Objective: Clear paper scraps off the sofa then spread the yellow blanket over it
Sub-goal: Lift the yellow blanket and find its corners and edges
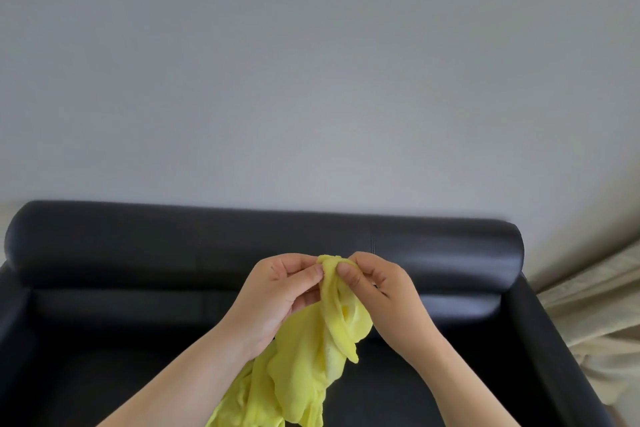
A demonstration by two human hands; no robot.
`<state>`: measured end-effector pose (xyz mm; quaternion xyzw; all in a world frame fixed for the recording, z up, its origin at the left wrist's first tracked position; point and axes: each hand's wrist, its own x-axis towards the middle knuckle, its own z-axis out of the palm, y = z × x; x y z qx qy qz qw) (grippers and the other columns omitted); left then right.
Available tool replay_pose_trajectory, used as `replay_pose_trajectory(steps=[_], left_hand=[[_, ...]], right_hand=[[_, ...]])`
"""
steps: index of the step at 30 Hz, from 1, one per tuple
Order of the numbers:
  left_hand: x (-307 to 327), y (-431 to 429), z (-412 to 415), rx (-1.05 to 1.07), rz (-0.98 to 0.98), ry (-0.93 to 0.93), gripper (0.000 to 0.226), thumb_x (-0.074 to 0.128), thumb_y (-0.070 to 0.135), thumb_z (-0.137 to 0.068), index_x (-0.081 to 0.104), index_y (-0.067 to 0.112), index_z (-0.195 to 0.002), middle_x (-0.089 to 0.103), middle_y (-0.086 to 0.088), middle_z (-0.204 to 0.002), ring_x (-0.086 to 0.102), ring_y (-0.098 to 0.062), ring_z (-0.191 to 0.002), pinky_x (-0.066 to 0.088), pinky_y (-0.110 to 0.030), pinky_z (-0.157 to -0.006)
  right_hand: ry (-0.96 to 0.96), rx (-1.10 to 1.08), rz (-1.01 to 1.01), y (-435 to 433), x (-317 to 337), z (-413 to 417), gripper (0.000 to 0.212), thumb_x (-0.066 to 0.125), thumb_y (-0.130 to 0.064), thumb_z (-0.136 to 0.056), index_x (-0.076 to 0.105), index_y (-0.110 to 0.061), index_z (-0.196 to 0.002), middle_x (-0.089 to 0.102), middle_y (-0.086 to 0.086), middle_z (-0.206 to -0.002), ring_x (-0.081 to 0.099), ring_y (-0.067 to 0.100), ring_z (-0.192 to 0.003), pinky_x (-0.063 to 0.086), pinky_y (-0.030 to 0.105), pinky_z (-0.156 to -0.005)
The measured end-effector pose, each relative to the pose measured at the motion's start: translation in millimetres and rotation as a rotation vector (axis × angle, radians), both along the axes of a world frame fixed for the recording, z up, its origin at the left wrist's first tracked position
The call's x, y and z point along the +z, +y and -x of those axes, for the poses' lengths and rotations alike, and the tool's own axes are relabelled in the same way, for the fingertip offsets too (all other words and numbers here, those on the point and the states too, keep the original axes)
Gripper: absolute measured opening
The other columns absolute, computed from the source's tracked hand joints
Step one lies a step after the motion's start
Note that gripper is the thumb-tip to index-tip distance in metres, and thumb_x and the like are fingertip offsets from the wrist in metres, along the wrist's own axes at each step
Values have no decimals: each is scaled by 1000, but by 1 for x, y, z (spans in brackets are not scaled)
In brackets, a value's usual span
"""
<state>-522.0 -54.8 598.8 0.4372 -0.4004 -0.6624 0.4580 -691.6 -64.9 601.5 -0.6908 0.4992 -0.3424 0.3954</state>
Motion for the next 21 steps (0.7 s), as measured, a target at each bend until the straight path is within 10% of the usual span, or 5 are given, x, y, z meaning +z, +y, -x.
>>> replay_pose_trajectory(steps=[13, 16, 21], left_hand=[[2, 11, 6, 125, 240, -269, 24, 69, 29, -81, 74, 14, -99, 76, -3, -93, 71, -16, -93, 57, -35, -87], [0, 10, 5, 184, 242, -272, 17, 69, 23, -84, 74, 12, -97, 75, -5, -92, 71, -18, -91, 57, -39, -87], [5, 7, 2, 198, 287, -318, 16, 67, 24, -83, 73, 10, -91, 75, -7, -89, 71, -20, -88, 56, -41, -87]], right_hand=[[-56, -27, -15, 4, 5, -4, 41, 55, -31, -96, 49, -31, -55, 38, -13, -55, 34, 4, -56, 27, 16, -53], [-21, -1, 13, 3, 5, -1, 39, 56, -34, -95, 50, -11, -64, 37, -2, -60, 34, 10, -59, 29, 24, -56], [129, 36, 119, -5, 8, 9, 22, 62, -40, -89, 64, -24, -74, 61, -6, -83, 57, 10, -90, 50, 35, -79]])
